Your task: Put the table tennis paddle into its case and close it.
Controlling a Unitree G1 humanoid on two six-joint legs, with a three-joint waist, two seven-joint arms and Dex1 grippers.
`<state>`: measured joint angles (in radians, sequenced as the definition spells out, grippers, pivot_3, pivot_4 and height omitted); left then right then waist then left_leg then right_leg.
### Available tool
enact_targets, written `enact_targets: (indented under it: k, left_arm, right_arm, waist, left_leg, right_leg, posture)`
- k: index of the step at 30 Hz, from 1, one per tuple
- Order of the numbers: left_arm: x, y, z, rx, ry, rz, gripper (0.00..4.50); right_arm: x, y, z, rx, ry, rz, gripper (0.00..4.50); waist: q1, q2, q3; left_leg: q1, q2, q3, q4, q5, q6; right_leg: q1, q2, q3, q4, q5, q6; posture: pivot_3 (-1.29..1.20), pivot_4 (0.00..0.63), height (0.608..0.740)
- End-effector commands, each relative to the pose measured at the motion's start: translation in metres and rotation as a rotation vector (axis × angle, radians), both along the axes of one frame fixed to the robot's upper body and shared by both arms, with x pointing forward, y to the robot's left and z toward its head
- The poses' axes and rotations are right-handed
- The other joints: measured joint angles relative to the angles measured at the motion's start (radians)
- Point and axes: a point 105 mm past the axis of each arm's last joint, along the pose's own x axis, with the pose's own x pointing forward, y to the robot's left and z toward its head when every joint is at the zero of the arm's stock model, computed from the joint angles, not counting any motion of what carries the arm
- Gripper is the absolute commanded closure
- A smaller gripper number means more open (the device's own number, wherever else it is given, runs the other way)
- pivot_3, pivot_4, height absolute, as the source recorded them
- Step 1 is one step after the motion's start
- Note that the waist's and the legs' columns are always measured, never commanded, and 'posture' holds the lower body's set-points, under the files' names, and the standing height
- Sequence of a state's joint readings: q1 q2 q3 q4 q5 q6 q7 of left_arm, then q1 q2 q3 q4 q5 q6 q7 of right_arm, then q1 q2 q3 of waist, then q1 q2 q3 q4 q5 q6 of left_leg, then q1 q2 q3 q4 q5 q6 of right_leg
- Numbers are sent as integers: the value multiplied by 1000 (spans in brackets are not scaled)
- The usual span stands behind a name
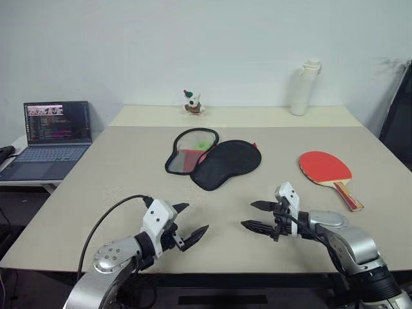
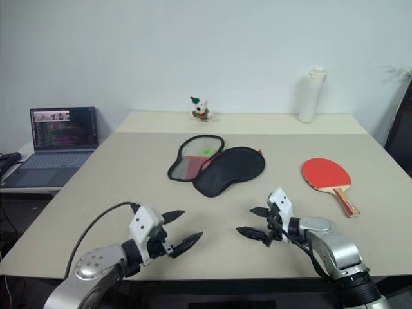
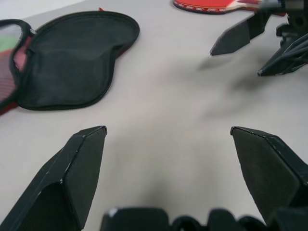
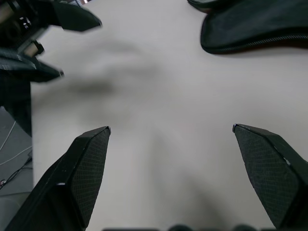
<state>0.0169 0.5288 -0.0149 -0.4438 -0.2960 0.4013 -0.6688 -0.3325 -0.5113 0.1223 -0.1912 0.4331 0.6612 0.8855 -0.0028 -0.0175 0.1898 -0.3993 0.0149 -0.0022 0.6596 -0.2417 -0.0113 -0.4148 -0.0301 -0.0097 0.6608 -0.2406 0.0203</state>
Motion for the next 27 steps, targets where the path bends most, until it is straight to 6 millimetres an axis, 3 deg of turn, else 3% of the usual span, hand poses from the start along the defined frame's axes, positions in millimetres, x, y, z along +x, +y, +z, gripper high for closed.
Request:
enact_targets:
  k: [1,5,9,15,21,27]
  left_arm:
    - [10,-9,5,-4,-59,-49,0]
    - [23,-15,9,-50,-69,-52,0]
    - [35,-19,2,-43,-21,-134,0]
    - [67,-16,5,-4,-53,-145,0]
    - [106,-22,9,29,-105,-138,0]
    - [134,-30,-3,95,-85,-155,0]
  right_arm:
    - [-9,2,-1,-34,-26,28,22]
    - [-13,4,5,-4,-22,-22,22]
    - [-16,-6,12,1,-27,-95,22]
    - [-19,-9,6,-2,-28,-150,22]
    - [-13,-1,29,45,-89,-131,22]
    - [-12,-6,30,52,-100,-166,22]
  waist:
    - [4,0,0]
    - [3,-2,-1]
    - [2,-2,-1]
    - [2,-3,-1]
    - [1,-3,-1]
    - [2,-4,-1]
  left_leg:
    - [0,0,0,0,0,0]
    - [-1,-1,1,0,0,0]
    - [-1,-1,0,0,0,0]
    - [-1,-1,1,1,0,0]
    - [-1,-2,2,1,0,0]
    - [-2,-3,2,1,-1,1]
  right_leg:
    - [0,0,0,0,0,0]
    - [1,0,-1,-1,0,0]
    - [1,0,-1,-1,0,0]
    - [1,0,-2,-1,0,0]
    - [1,0,-2,-1,1,1]
    - [1,0,-2,-3,1,1]
  posture:
    - [0,150,740]
    - [0,150,740]
    - [0,150,740]
    - [0,150,740]
    - [0,150,740]
    - [0,150,740]
